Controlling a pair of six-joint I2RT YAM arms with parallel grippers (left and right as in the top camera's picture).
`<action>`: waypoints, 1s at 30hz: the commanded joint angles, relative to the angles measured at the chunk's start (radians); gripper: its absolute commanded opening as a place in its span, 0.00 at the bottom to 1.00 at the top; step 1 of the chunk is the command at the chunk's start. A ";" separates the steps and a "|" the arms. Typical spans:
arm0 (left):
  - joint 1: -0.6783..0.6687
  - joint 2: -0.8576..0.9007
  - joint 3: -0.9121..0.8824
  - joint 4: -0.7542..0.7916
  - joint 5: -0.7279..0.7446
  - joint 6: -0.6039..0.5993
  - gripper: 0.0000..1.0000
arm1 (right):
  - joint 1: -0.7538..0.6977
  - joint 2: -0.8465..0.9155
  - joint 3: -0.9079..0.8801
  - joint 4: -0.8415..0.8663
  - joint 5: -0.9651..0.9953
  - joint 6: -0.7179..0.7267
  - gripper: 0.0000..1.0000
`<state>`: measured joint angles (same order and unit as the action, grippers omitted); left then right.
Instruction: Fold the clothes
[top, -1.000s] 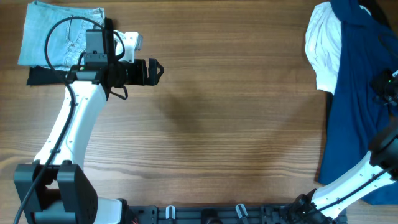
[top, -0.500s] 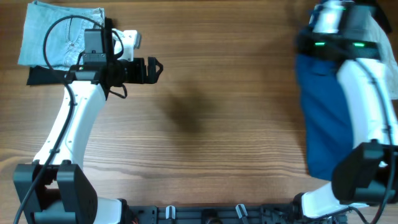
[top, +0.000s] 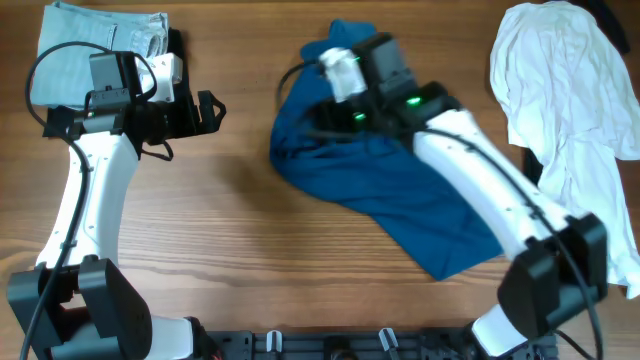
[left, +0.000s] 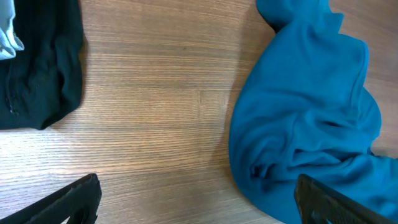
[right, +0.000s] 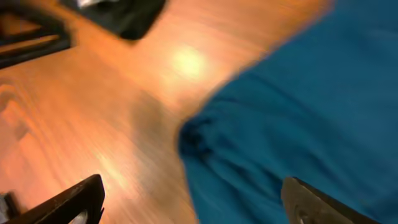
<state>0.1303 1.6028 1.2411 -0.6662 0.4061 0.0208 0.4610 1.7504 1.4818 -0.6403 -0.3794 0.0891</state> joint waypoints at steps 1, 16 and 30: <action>-0.048 0.000 0.018 0.004 0.005 0.022 1.00 | -0.188 -0.091 0.013 -0.059 0.021 0.014 0.88; -0.196 0.000 0.018 0.072 -0.094 -0.010 1.00 | -0.278 0.332 -0.003 0.287 -0.050 -0.042 0.73; -0.182 -0.001 0.018 0.071 -0.119 -0.010 1.00 | -0.178 0.329 0.089 0.451 -0.021 0.045 0.04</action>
<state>-0.0700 1.6028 1.2411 -0.5957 0.3073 0.0174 0.2916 2.1860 1.4914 -0.1665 -0.3878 0.0856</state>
